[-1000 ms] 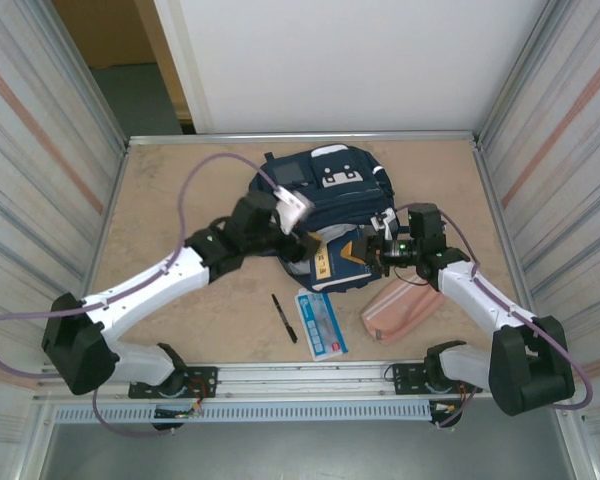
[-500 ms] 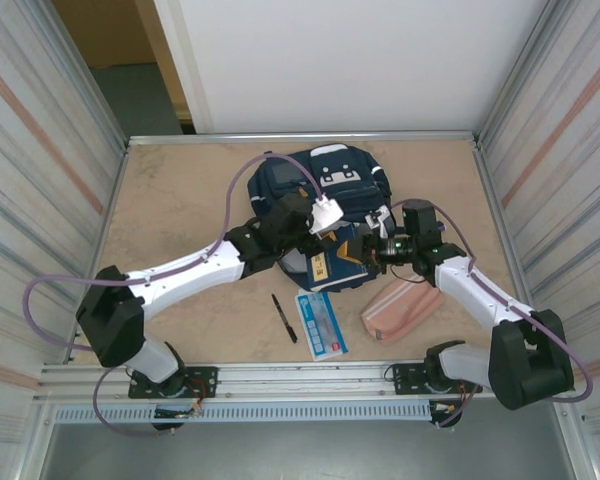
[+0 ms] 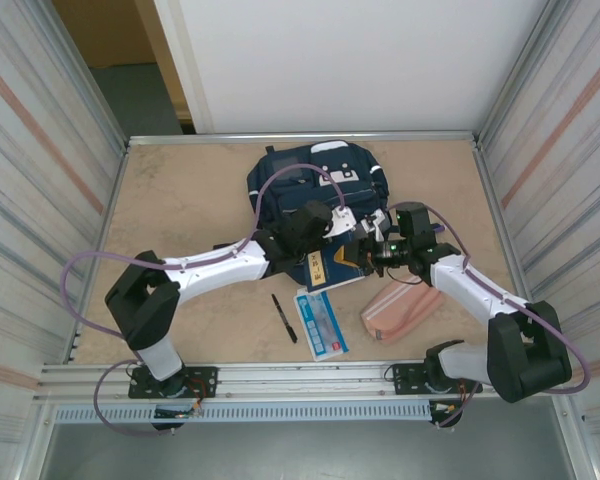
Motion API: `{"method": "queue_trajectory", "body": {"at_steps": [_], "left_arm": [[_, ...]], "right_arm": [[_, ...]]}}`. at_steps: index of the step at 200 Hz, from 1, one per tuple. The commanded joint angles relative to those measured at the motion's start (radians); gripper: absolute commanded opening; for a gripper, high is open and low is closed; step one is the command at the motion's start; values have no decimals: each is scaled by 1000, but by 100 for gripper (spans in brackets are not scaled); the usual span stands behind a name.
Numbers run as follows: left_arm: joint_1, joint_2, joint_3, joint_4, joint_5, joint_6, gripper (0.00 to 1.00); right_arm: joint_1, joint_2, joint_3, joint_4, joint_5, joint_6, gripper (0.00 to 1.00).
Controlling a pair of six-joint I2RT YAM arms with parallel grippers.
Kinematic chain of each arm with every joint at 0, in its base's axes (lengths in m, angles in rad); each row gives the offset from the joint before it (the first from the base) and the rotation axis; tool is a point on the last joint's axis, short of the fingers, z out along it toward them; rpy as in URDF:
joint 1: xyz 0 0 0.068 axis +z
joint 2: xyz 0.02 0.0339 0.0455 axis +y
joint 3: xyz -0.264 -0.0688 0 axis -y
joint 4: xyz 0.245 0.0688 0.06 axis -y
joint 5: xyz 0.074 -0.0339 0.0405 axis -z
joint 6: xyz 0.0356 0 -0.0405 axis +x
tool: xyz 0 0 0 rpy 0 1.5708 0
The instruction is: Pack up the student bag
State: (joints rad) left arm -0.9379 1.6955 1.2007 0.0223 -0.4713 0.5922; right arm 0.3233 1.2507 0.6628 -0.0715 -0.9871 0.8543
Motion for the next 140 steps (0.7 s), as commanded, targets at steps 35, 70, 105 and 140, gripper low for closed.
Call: {"method": "queue_trajectory", "body": {"at_steps": [35, 70, 105, 140], "left_arm": [[10, -120, 131, 105, -54, 97, 0], [21, -146, 193, 51, -28, 85, 0], [45, -227, 178, 29, 105, -48, 0], [49, -285, 124, 44, 174, -67, 0]], "right_arm": [[1, 59, -57, 150, -9, 28, 0], [6, 135, -50, 380, 63, 149, 0], [21, 262, 48, 496, 127, 166, 1], [11, 445, 192, 421, 221, 42, 13]]}}
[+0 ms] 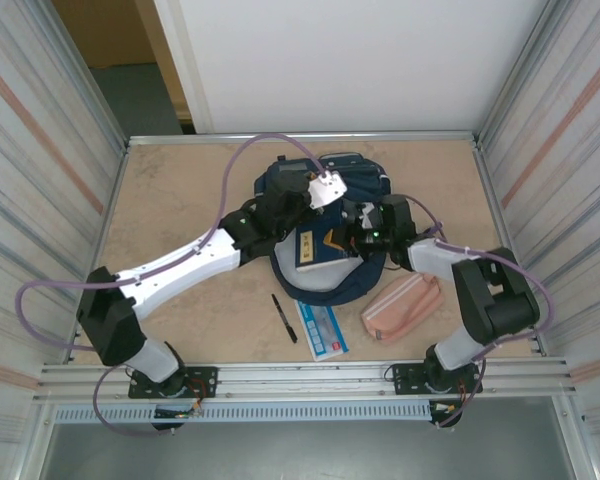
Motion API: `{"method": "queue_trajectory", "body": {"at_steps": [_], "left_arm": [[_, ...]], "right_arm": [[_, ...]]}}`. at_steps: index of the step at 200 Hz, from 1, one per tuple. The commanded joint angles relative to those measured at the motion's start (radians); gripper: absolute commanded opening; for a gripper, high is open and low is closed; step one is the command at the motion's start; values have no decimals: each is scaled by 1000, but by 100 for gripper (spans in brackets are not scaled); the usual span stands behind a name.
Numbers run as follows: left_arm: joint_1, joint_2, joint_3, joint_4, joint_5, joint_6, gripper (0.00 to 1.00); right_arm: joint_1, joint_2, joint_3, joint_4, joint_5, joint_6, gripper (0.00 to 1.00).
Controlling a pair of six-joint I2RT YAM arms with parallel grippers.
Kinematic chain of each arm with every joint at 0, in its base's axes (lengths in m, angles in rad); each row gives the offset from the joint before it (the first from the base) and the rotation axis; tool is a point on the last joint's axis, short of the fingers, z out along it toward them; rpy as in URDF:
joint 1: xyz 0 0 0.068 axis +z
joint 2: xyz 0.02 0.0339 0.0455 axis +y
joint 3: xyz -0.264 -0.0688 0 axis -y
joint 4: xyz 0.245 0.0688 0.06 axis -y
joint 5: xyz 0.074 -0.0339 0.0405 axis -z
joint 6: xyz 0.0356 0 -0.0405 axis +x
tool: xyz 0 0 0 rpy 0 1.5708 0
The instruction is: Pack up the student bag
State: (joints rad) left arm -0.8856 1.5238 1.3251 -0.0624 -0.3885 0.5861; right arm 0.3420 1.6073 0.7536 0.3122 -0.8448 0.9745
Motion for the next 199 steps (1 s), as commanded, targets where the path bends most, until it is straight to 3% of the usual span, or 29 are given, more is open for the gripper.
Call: {"method": "queue_trajectory", "body": {"at_steps": [1, 28, 51, 98, 112, 138, 155, 191, 199], "left_arm": [[-4, -115, -2, 130, 92, -62, 0], [-1, -147, -42, 144, 100, -66, 0], [3, -163, -65, 147, 110, -57, 0], [16, -152, -86, 160, 105, -66, 0], [16, -147, -89, 162, 105, -69, 0], [20, -138, -95, 174, 111, -70, 0], [26, -141, -96, 167, 125, -71, 0], [51, -147, -96, 140, 221, -75, 0], [53, -148, -96, 136, 238, -71, 0]], "right_arm": [[-9, 94, 104, 38, 79, -80, 13], [-40, 204, 205, -50, 94, -154, 28], [-41, 207, 265, -259, 196, -272, 44], [-22, 84, 233, -485, 346, -425, 47], [-4, 65, 216, -515, 357, -461, 41], [3, 84, 184, -448, 271, -486, 0], [28, 119, 214, -427, 250, -516, 0], [108, 126, 275, -393, 435, -554, 0], [114, 145, 300, -394, 459, -555, 5]]}}
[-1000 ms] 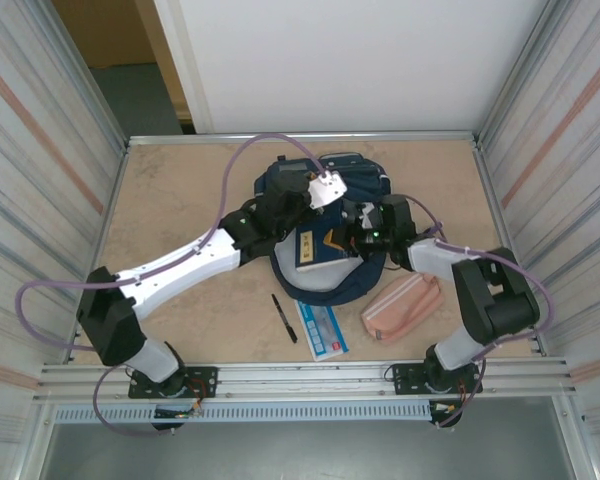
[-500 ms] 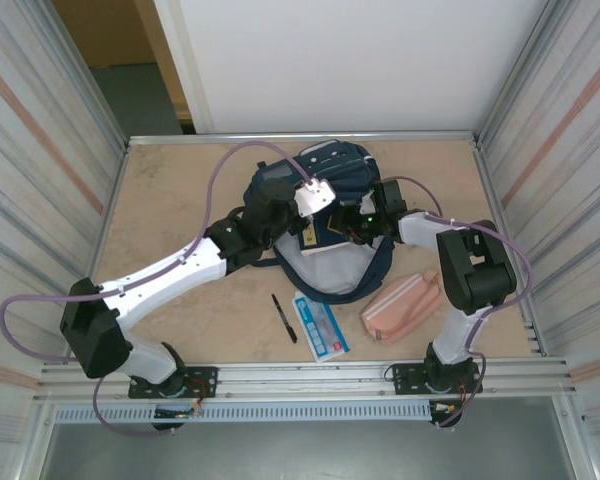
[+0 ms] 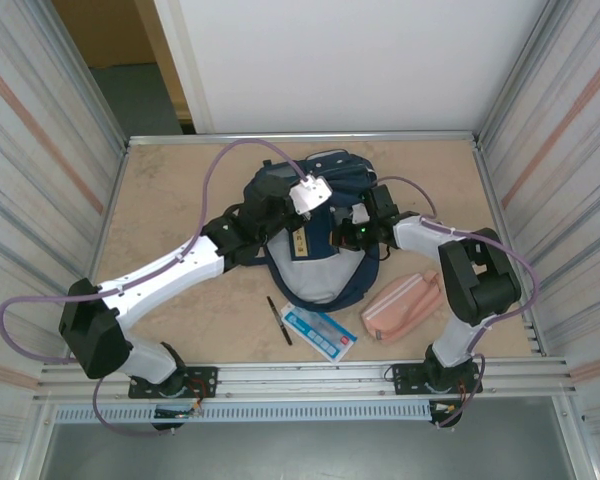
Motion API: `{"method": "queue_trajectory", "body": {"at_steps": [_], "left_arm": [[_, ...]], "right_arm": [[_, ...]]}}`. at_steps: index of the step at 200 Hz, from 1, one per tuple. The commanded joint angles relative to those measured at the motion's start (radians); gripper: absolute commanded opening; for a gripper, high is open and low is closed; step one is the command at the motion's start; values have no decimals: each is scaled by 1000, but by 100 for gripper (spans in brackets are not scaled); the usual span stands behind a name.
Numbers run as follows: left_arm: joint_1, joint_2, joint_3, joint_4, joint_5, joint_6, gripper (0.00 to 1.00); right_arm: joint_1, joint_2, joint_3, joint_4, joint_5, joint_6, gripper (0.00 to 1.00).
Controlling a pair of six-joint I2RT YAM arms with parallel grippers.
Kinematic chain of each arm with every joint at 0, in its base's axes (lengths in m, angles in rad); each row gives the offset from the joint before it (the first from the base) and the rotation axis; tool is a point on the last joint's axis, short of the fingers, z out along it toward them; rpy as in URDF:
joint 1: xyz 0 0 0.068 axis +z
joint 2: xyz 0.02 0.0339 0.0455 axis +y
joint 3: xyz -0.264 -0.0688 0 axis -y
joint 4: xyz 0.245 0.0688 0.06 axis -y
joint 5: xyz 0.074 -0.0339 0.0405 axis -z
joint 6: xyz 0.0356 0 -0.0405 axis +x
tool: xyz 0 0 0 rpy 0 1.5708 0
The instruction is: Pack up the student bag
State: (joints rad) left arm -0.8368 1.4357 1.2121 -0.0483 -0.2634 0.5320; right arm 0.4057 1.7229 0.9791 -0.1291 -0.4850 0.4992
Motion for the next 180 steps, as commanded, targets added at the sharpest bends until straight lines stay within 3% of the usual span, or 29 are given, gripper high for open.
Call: {"method": "queue_trajectory", "body": {"at_steps": [1, 24, 46, 106, 146, 180], "left_arm": [[4, -60, 16, 122, 113, -16, 0], [13, -62, 7, 122, 152, -13, 0], [26, -60, 3, 117, 151, -18, 0], [39, -37, 15, 116, 54, -35, 0], [34, -26, 43, 78, -13, -86, 0], [29, -23, 55, 69, 20, -108, 0]], "right_arm": [[50, 32, 79, 47, 104, -80, 6], [50, 95, 161, -23, 260, -50, 26], [60, 86, 166, -37, 322, -50, 38], [214, -129, 44, -145, 572, -202, 47], [355, -229, -83, -150, 640, -85, 46], [493, -173, -86, -71, 776, 4, 44]]}}
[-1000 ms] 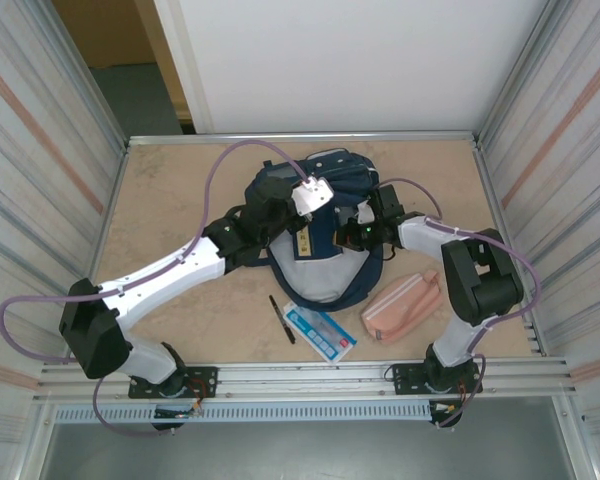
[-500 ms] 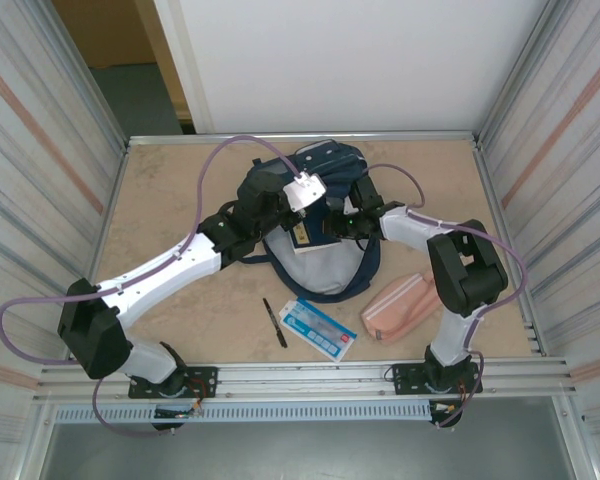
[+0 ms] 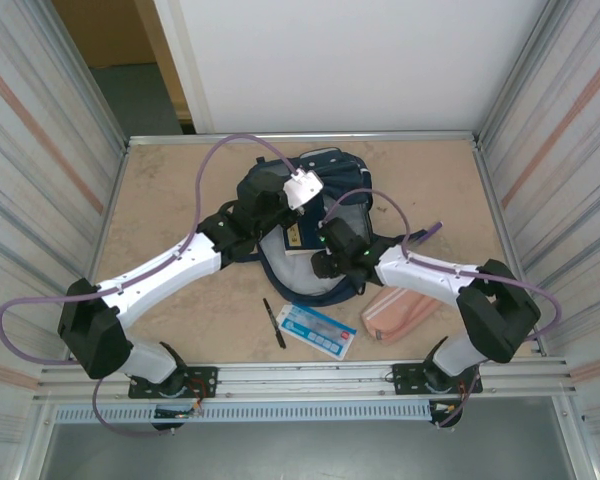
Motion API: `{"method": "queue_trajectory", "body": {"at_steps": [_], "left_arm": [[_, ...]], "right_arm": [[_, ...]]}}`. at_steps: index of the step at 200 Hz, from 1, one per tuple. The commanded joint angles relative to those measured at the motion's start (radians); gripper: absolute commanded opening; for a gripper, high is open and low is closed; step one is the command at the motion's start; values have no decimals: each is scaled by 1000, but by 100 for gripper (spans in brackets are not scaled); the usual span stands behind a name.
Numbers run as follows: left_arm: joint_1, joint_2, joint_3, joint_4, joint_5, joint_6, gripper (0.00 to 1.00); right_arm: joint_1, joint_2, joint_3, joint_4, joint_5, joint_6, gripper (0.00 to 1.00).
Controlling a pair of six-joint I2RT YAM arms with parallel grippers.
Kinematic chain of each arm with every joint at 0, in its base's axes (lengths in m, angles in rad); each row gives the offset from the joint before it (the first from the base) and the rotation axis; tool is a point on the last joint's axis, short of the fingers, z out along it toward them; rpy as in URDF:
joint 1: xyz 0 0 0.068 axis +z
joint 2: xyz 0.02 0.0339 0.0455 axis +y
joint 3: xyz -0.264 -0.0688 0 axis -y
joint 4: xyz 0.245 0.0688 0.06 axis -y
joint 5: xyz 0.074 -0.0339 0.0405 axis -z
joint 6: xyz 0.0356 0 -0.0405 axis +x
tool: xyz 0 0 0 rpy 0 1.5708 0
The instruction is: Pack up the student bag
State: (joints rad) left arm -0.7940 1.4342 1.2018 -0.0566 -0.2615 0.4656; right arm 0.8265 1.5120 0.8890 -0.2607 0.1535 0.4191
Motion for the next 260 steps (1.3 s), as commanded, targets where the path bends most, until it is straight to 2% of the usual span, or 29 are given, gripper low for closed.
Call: {"method": "queue_trajectory", "body": {"at_steps": [1, 26, 43, 78, 116, 156, 178, 217, 242, 260], "left_arm": [[-14, -21, 66, 76, 19, -40, 0], [-28, -19, 67, 67, 37, -18, 0], [-34, -25, 66, 57, 59, -16, 0], [-37, -47, 64, 24, 91, -18, 0], [-37, -51, 62, -8, 129, -39, 0], [-36, -76, 42, -7, 161, -54, 0], [-36, -88, 26, -1, 159, -64, 0], [-32, -94, -10, 23, 98, -79, 0], [-14, -61, -20, 36, 91, -108, 0], [-11, -28, -22, 49, 83, -122, 2]], "right_arm": [[74, 42, 5, 63, 141, 88, 44], [85, 148, 6, 160, 244, 138, 26], [59, 222, 35, 223, 209, 121, 19], [43, 287, 107, 321, 235, 24, 15], [-33, 329, 197, 307, 242, 12, 13], [-87, 411, 213, 427, 180, -59, 13], [-122, 442, 256, 411, 123, -68, 16], [-118, 265, 213, 330, 15, -92, 29], [-90, 71, 87, 286, -6, -79, 36], [-71, -68, -22, 258, -5, -66, 37]]}}
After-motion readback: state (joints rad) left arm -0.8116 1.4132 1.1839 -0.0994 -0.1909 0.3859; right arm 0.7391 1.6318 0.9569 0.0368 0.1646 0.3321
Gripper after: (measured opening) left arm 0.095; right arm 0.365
